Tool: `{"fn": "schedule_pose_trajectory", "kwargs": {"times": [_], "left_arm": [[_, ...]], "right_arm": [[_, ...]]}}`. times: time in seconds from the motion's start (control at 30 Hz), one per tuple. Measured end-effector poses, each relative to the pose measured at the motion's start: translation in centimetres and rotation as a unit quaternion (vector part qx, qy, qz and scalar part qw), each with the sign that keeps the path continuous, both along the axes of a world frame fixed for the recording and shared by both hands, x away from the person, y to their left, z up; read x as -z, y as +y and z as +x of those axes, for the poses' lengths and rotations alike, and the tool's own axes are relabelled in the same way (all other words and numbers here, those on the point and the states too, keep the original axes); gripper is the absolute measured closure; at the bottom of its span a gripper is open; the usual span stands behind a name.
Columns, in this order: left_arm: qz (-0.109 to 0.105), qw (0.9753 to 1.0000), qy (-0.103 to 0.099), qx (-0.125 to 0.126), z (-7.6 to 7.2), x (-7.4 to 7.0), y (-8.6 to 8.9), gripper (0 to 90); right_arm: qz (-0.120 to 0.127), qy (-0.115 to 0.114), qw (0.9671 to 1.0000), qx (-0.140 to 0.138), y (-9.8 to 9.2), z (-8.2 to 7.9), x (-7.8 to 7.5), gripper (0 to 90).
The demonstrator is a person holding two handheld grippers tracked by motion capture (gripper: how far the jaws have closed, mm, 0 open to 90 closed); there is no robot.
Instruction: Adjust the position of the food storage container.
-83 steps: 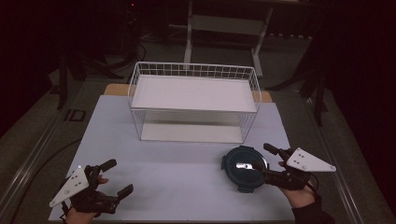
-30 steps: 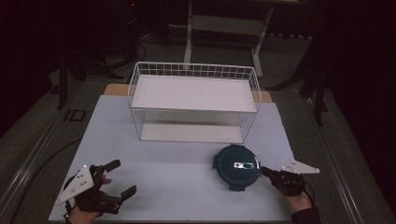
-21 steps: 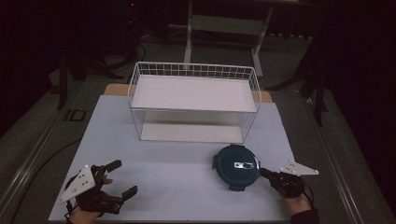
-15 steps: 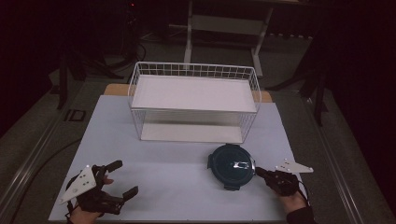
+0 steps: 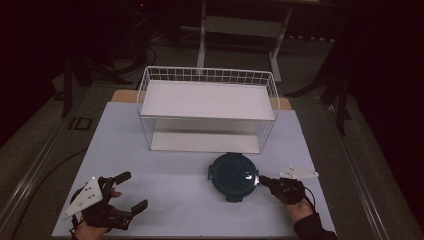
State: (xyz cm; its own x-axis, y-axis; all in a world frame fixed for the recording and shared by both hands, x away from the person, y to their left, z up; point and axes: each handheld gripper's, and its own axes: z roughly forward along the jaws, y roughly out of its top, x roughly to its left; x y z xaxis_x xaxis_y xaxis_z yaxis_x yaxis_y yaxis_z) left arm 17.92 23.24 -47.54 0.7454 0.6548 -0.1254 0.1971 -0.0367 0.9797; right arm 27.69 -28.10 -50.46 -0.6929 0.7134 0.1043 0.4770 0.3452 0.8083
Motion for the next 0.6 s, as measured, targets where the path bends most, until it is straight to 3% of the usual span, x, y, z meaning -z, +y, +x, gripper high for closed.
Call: {"fn": "schedule_pose_trajectory", "kwargs": {"times": [0.27,0.43,0.6], "left_arm": [[0.002,1.0,0.0,0.0,0.0,0.0,0.0,0.2],[0.001,1.0,0.001,0.002,0.0,0.0,-0.2,0.2],[0.003,1.0,0.003,0.002,0.1,0.1,-0.3,0.2]], "right_arm": [[0.001,0.0,1.0,-0.006,-0.1,-0.9,0.0,90.0],[0.002,0.002,1.0,0.002,0.2,-0.8,0.0,90.0],[0.006,0.005,0.9999,-0.01,1.1,-0.5,0.0,90.0]]}}
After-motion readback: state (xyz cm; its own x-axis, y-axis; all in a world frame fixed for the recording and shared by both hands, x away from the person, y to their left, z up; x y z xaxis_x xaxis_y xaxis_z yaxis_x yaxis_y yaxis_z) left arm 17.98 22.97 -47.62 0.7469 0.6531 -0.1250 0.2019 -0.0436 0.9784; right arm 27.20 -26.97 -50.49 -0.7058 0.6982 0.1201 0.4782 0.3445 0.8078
